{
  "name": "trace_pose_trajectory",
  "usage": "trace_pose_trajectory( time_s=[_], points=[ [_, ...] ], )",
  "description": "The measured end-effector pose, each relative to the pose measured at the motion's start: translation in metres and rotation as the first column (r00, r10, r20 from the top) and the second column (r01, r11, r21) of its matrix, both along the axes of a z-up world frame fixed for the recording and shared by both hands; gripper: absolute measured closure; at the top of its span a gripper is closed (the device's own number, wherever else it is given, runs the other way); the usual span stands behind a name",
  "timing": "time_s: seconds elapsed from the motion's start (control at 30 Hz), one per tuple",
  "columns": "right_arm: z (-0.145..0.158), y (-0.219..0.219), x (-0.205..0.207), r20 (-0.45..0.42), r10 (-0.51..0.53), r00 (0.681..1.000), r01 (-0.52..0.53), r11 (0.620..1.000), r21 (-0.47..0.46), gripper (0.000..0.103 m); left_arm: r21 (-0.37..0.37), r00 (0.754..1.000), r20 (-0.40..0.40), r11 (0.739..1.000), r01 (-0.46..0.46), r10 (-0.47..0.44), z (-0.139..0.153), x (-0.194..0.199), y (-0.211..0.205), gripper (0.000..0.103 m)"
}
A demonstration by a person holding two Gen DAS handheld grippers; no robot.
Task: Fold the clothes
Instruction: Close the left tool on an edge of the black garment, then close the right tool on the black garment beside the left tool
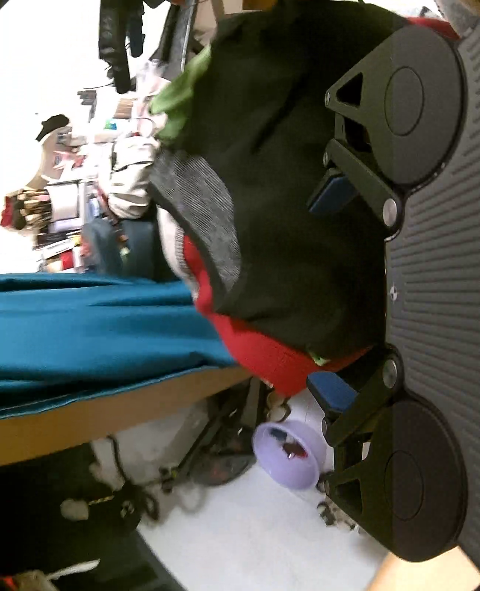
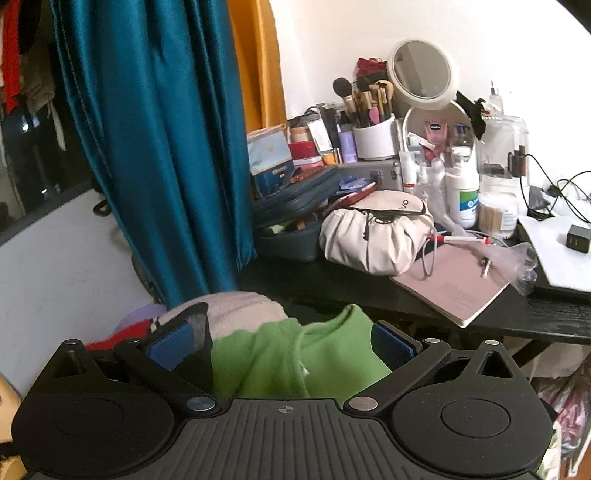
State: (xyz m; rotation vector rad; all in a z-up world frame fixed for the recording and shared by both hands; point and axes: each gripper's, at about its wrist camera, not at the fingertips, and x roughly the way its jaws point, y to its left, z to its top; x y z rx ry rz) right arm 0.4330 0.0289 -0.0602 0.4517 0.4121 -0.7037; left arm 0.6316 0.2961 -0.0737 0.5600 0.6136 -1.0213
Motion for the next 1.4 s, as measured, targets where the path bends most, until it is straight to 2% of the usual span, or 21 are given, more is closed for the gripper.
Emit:
trace_pose_trajectory(
  time_s=[0.17, 0.27, 0.33, 0.4, 0.43, 0.53, 0.63, 0.73, 0.77, 0.83, 0.87, 0.9, 0.97, 1.03, 1.13, 1.17, 1.2, 1.27, 1.33, 1.37, 1.4],
  points=[
    [-0.011, 0.005, 0.02, -0.049, -0.079, 0.996, 0.079, 0.997, 0.008, 0.001, -0.008, 0.994, -0.081, 0.997, 0.079, -0.079, -0.018, 0.053, -0.017, 0.018],
    [-0.015, 0.011, 0.028, -0.055, -0.142, 0.988, 0.143, 0.99, 0.008, 0.001, -0.059, 0.973, -0.16, 0.985, 0.16, -0.167, -0.022, 0.077, -0.031, 0.02],
    [-0.018, 0.015, 0.035, -0.067, -0.184, 0.981, 0.185, 0.983, 0.009, 0.001, -0.069, 0.954, -0.205, 0.975, 0.21, -0.22, -0.024, 0.086, -0.039, 0.036],
    [-0.02, 0.017, 0.041, -0.07, -0.214, 0.974, 0.216, 0.976, 0.016, 0.001, -0.076, 0.93, -0.244, 0.961, 0.265, -0.276, -0.02, 0.088, -0.04, 0.077],
    [-0.02, 0.017, 0.044, -0.069, -0.227, 0.971, 0.229, 0.973, 0.02, 0.001, -0.076, 0.919, -0.258, 0.955, 0.287, -0.297, -0.019, 0.086, -0.039, 0.085],
    [-0.019, 0.022, 0.051, -0.066, -0.249, 0.966, 0.25, 0.968, 0.005, 0.001, -0.075, 0.888, -0.298, 0.936, 0.343, -0.35, -0.016, 0.077, -0.028, 0.093],
    [-0.016, 0.024, 0.06, -0.065, -0.257, 0.964, 0.256, 0.967, -0.019, 0.001, -0.101, 0.828, -0.358, 0.9, 0.425, -0.431, -0.012, 0.066, -0.021, 0.094],
    [-0.014, 0.023, 0.072, -0.047, -0.245, 0.969, 0.244, 0.97, -0.019, 0.001, -0.143, 0.76, -0.358, 0.836, 0.53, -0.542, -0.005, 0.053, -0.018, 0.094],
    [-0.013, 0.022, 0.077, -0.04, -0.235, 0.971, 0.235, 0.972, -0.012, 0.001, -0.143, 0.747, -0.353, 0.821, 0.552, -0.564, -0.006, 0.051, -0.019, 0.089],
    [-0.014, 0.018, 0.089, -0.026, -0.211, 0.977, 0.212, 0.977, 0.012, 0.001, -0.106, 0.755, -0.32, 0.814, 0.571, -0.572, -0.014, 0.046, -0.024, 0.073],
    [-0.014, 0.016, 0.095, -0.018, -0.199, 0.98, 0.2, 0.98, 0.024, 0.001, -0.087, 0.765, -0.305, 0.816, 0.571, -0.568, -0.019, 0.045, -0.027, 0.057],
    [-0.015, 0.014, 0.101, -0.01, -0.184, 0.983, 0.184, 0.982, 0.037, 0.001, -0.079, 0.769, -0.3, 0.818, 0.57, -0.565, -0.024, 0.044, -0.029, 0.051],
    [-0.018, 0.011, 0.115, 0.0, -0.146, 0.989, 0.145, 0.987, 0.064, 0.001, -0.078, 0.77, -0.302, 0.82, 0.567, -0.561, -0.032, 0.042, -0.031, 0.051],
    [-0.024, 0.009, 0.125, -0.012, -0.121, 0.993, 0.121, 0.988, 0.093, 0.001, -0.084, 0.774, -0.321, 0.831, 0.55, -0.545, -0.036, 0.041, -0.03, 0.051],
    [-0.033, 0.005, 0.14, -0.028, -0.082, 0.996, 0.086, 0.987, 0.138, 0.001, -0.086, 0.785, -0.32, 0.841, 0.533, -0.53, -0.039, 0.031, -0.023, 0.075],
    [-0.035, 0.004, 0.146, -0.033, -0.069, 0.997, 0.074, 0.985, 0.153, 0.006, -0.082, 0.795, -0.306, 0.846, 0.527, -0.524, -0.038, 0.026, -0.019, 0.091],
    [-0.037, 0.003, 0.148, -0.025, -0.056, 0.998, 0.059, 0.983, 0.171, 0.01, -0.091, 0.797, -0.305, 0.849, 0.521, -0.522, -0.034, 0.023, -0.014, 0.094],
    [-0.034, 0.001, 0.147, 0.009, -0.033, 0.999, 0.03, 0.98, 0.197, 0.032, -0.129, 0.79, -0.318, 0.85, 0.511, -0.524, -0.022, 0.02, -0.002, 0.096],
    [-0.027, -0.001, 0.146, 0.025, -0.015, 1.0, 0.01, 0.978, 0.21, 0.047, -0.165, 0.764, -0.369, 0.847, 0.506, -0.529, -0.014, 0.019, 0.006, 0.096],
    [-0.024, -0.002, 0.146, 0.033, -0.006, 0.999, -0.001, 0.976, 0.216, 0.055, -0.174, 0.752, -0.396, 0.847, 0.503, -0.527, -0.013, 0.019, 0.008, 0.096],
    [-0.02, -0.003, 0.146, 0.041, 0.002, 0.999, -0.011, 0.975, 0.222, 0.057, -0.173, 0.749, -0.411, 0.851, 0.496, -0.52, -0.014, 0.019, 0.008, 0.096]
  ],
)
